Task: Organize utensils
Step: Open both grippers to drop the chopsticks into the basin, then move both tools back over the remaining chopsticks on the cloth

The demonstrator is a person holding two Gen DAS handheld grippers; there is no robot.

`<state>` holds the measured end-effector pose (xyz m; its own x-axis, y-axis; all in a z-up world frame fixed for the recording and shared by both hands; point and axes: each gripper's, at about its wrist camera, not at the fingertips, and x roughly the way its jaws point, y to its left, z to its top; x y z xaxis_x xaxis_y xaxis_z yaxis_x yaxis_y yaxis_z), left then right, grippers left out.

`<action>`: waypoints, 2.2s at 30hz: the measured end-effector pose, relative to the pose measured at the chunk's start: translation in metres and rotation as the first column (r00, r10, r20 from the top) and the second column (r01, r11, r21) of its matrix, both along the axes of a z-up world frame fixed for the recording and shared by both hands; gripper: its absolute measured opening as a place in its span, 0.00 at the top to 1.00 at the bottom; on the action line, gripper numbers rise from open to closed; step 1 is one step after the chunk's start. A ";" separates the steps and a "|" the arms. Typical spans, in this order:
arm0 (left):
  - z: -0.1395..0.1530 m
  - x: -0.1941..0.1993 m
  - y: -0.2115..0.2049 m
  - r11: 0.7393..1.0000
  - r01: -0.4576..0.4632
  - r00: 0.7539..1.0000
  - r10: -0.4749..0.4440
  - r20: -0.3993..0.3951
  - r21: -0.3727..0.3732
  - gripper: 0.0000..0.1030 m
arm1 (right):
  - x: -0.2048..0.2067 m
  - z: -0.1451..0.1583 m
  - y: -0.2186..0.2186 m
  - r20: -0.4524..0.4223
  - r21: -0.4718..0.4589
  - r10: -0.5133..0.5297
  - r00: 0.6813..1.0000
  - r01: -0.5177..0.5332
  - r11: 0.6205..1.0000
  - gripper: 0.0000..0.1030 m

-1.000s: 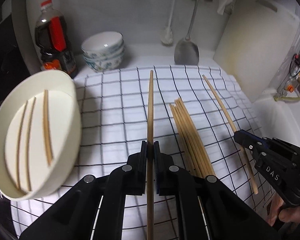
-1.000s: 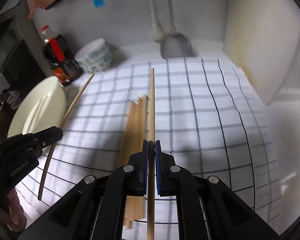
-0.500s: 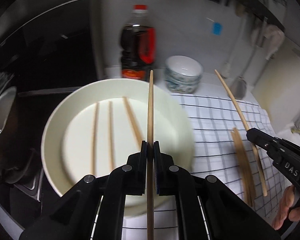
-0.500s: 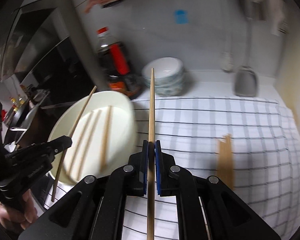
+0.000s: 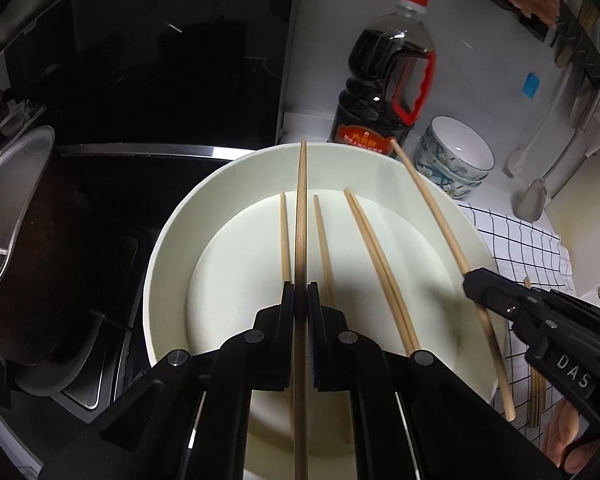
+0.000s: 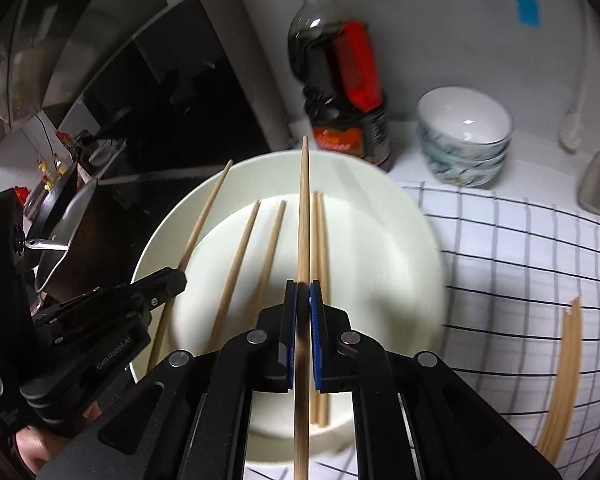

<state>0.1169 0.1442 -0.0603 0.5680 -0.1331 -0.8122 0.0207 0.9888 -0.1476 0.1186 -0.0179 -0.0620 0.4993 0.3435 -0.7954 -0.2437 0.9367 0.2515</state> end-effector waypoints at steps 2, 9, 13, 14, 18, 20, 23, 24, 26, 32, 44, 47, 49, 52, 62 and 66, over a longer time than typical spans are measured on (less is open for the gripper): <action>-0.005 0.006 0.004 1.000 0.001 1.000 -0.001 -0.012 -0.010 0.93 | 0.007 -0.007 0.011 -0.023 -0.021 0.005 1.000 -0.006 1.000 0.94; -0.025 0.019 0.007 1.000 0.019 0.997 -0.020 -0.070 -0.024 0.93 | 0.021 -0.034 0.024 -0.102 -0.047 -0.010 0.995 0.005 0.999 0.94; -0.036 0.025 0.006 0.999 0.019 0.994 -0.022 -0.110 -0.026 0.93 | 0.024 -0.043 0.025 -0.119 -0.068 -0.024 0.993 0.016 0.998 0.94; -0.038 0.025 0.005 1.000 0.020 0.993 -0.023 -0.117 -0.023 0.93 | 0.024 -0.045 0.025 -0.121 -0.072 -0.027 0.992 0.018 0.997 0.94; -0.041 0.025 0.007 1.000 0.024 0.991 -0.026 -0.132 -0.013 0.77 | 0.023 -0.048 0.025 -0.123 -0.082 -0.032 0.992 0.022 0.996 0.94; -0.040 0.024 0.008 1.000 0.011 0.992 -0.011 -0.126 -0.004 0.54 | 0.023 -0.048 0.024 -0.125 -0.086 -0.034 0.992 0.024 0.996 0.92; -0.031 0.019 0.013 1.000 -0.014 0.996 0.015 -0.092 0.012 0.38 | 0.020 -0.042 0.024 -0.097 -0.099 -0.047 0.994 0.038 0.994 0.80; -0.029 0.018 0.015 1.000 -0.019 0.996 0.020 -0.091 0.017 0.36 | 0.019 -0.039 0.023 -0.088 -0.104 -0.049 0.995 0.040 0.994 0.80; -0.026 0.016 0.020 0.999 -0.038 0.995 0.040 -0.091 0.025 0.34 | 0.015 -0.034 0.021 -0.074 -0.111 -0.054 0.996 0.045 0.993 0.79; -0.015 0.004 0.027 0.998 -0.063 0.995 0.065 -0.073 0.031 0.25 | 0.002 -0.024 0.016 -0.048 -0.109 -0.057 0.997 0.051 0.993 0.66; 0.000 -0.023 0.021 0.996 -0.070 0.996 0.073 -0.047 0.049 0.15 | -0.019 -0.010 0.009 -0.016 -0.101 -0.061 0.998 0.059 0.993 0.51; 0.004 -0.030 0.017 0.996 -0.072 0.996 0.075 -0.041 0.054 0.14 | -0.026 -0.005 0.006 -0.006 -0.100 -0.062 0.998 0.061 0.993 0.48; 0.007 -0.034 0.014 0.996 -0.073 0.997 0.075 -0.032 0.059 0.13 | -0.032 -0.003 0.002 0.002 -0.098 -0.063 0.998 0.063 0.993 0.46; 0.012 -0.041 0.009 0.995 -0.077 0.997 0.078 -0.021 0.064 0.11 | -0.039 0.000 -0.004 0.007 -0.095 -0.067 0.998 0.068 0.993 0.45; 0.027 -0.064 -0.014 0.996 -0.069 0.998 0.069 -0.006 0.064 0.10 | -0.072 0.010 -0.040 0.011 -0.084 -0.088 0.996 0.088 0.993 0.40; 0.034 -0.071 -0.030 0.997 -0.053 0.999 0.053 0.005 0.061 0.10 | -0.085 0.016 -0.058 0.020 -0.083 -0.101 0.995 0.102 0.991 0.39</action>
